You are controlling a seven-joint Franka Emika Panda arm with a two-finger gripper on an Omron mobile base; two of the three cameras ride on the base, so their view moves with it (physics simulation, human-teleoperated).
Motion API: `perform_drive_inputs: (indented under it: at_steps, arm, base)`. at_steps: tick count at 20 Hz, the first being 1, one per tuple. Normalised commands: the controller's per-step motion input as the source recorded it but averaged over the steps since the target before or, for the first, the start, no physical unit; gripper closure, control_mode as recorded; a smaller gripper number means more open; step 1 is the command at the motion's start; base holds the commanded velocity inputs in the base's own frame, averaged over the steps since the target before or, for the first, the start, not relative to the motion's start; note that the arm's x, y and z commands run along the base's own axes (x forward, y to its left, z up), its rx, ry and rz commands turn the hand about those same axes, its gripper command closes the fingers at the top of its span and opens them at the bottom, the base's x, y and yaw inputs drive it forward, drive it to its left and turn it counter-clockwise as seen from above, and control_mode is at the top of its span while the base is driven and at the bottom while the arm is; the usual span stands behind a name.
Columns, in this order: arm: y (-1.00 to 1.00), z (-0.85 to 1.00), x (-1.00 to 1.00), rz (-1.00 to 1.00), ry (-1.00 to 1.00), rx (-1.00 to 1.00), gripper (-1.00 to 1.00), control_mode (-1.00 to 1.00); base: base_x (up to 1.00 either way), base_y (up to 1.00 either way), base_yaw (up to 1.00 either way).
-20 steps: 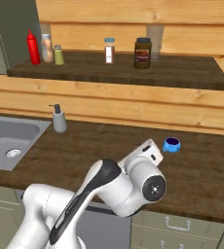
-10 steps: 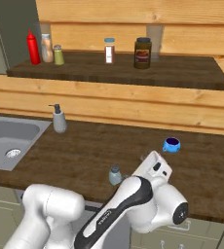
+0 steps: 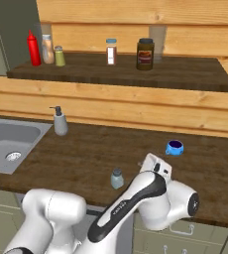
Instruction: Put the shaker and condiment bottle from the counter next to their counterparts in the cabinet.
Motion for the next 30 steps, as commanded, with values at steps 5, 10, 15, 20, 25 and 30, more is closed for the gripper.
perform_drive_inputs:
  at_steps: [5, 10, 15, 20, 25, 30]
  arm:
    - [0.17, 0.00, 0.39, 0.05, 0.16, 0.00, -1.00, -1.00]
    - [0.09, -0.30, 0.40, 0.13, 0.19, 0.00, -1.00, -1.00]
    - [0.00, -0.42, 0.15, 0.25, 0.09, 0.00, -1.00, -1.00]
    - [-0.01, -0.06, 0.42, 0.29, 0.07, 0.10, -1.00, -1.00]
    - [-0.10, -0.08, 0.45, 0.15, 0.18, 0.15, -1.00, -1.00]
    - [-0.27, -0.29, 0.39, 0.07, 0.27, 0.20, -1.00, -1.00]
  base:
    - [0.00, 0.00, 0.00]
    - [0.00, 0.00, 0.00]
    - [0.00, 0.00, 0.00]
    - [0.00, 0.00, 0.00]
    - [0.00, 0.00, 0.00]
    - [0.00, 0.00, 0.00]
